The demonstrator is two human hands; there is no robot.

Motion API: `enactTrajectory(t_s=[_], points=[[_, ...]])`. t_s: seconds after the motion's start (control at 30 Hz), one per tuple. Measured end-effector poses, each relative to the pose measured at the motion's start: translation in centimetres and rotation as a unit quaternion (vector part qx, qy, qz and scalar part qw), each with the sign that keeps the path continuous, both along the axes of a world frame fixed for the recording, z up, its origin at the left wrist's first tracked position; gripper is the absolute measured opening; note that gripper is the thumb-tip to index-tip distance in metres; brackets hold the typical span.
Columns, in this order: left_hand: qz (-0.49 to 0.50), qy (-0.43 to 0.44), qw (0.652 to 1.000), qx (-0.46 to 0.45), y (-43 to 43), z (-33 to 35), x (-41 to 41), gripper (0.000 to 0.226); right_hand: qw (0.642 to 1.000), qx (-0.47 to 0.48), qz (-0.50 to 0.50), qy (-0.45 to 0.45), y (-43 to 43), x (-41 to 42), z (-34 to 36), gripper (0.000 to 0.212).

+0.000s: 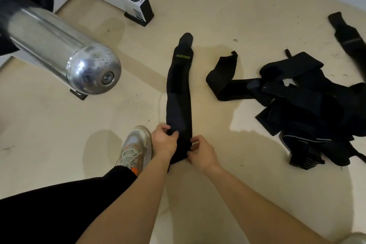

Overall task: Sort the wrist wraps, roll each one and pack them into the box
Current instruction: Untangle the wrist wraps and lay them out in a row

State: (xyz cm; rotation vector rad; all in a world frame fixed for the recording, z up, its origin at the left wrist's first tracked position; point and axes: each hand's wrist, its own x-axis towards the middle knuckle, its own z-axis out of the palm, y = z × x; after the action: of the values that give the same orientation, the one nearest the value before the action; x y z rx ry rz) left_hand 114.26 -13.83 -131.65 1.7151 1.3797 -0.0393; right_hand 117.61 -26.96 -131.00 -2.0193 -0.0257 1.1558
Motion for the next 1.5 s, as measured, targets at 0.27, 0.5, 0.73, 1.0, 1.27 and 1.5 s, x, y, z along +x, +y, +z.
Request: enactTrajectory(t_s=[0.27,0.5,0.73,1.0,1.27,1.5], points=[[-0.301,0.130,0.922,0.207,1.1,0.8,2.0,0.051,0.933,-0.097,0.244,-0.246,0.4,-0.1,0.5,0.067],[-0.389,0.145,0.873,0.257,3.0,0.4,8.7,0.089,0.856,-0.100,0.416,-0.291,1.0,3.0,-0.2,0.068],[-0.423,0.196,0.861,0.204,6.1,-0.8,14.2,0.092,0.860,-0.111,0.414,-0.278,3.9,5.3,-0.8,0.073],[-0.384,0.066,0.874,0.289,3.1,1.8,15.4,0.058,0.920,-0.120,0.197,-0.316,0.2,8.6,2.0,0.051],[-0.381,0.040,0.918,0.105,-4.8,3.0,19.1,0.104,0.952,-0.157,0.079,-0.251,-8.4,13.1,3.4,0.058],[-0.323,0.108,0.939,0.044,-5.7,2.1,19.1,0.105,0.975,-0.081,0.063,-0.195,-9.1,13.6,3.0,0.063]])
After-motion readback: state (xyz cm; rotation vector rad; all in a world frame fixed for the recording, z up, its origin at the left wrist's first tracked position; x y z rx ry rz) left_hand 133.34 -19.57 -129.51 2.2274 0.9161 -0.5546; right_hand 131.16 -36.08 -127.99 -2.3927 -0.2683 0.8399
